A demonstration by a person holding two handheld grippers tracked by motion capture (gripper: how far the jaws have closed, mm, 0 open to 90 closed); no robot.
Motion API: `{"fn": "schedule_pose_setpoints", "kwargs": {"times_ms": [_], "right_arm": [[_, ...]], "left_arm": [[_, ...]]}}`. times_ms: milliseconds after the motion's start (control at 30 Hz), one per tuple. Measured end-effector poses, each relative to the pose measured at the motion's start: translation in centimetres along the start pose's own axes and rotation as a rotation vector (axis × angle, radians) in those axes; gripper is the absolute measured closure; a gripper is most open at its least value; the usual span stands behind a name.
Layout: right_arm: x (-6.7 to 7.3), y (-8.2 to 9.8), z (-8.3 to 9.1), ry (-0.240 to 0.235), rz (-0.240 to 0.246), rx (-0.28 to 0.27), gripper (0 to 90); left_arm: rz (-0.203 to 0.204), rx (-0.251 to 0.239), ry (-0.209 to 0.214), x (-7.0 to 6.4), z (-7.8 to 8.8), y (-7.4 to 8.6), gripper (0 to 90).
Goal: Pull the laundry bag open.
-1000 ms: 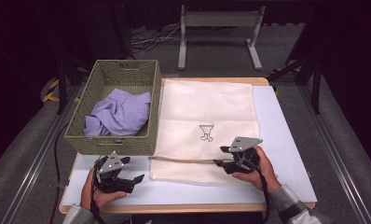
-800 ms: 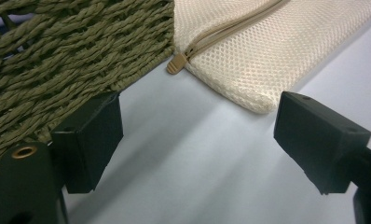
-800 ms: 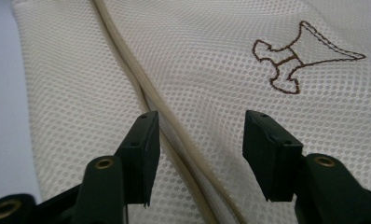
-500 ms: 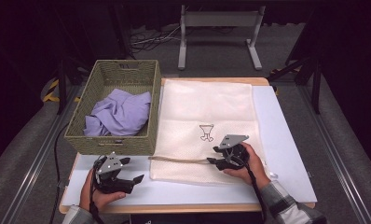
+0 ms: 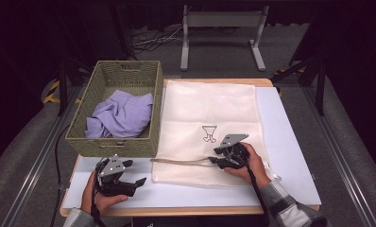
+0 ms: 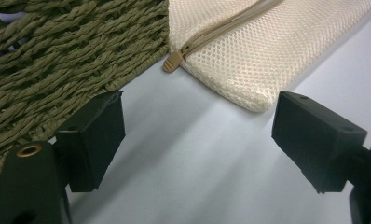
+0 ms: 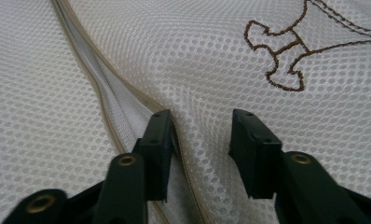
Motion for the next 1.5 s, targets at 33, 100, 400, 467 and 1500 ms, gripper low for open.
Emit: {"fn": "schedule_pose_setpoints", "kwargs": {"times_ms": [33,100,400,467,1500], "right_arm": [[0.0,0.0,0.0,0.001,0.002,0.0,63.8],[0.0,-0.1,0.0,0.009,0.01,0.006,69.2],[-0.1,-0.1,0.2,0.027,0.031,0.015,86.4],[0.0,-0.2,0.3,0.031,0.038,0.015,86.5],[0.9,-2.5,3.8,0.061,0.099,-0.12,87.5]], "left_arm": [[-0.001,0.001,-0.006,0.1,0.0,0.0,17.5],[0.005,0.0,-0.006,0.1,0.0,0.0,17.3],[-0.001,0.002,-0.012,0.2,0.0,0.1,18.5],[-0.001,0.002,-0.013,0.2,0.0,0.1,18.5],[0.01,-0.012,-0.007,0.5,-0.1,-0.1,20.3]]}}
Point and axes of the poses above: each handheld gripper's, and its own axes: z roughly backward along the jaws, y roughly out of its underside, x roughly to its left, the point moved 10 cm from there along -z, roughly forward along the jaws, and after that the axes turned 10 degrees about -y, right-handed, at the moved point
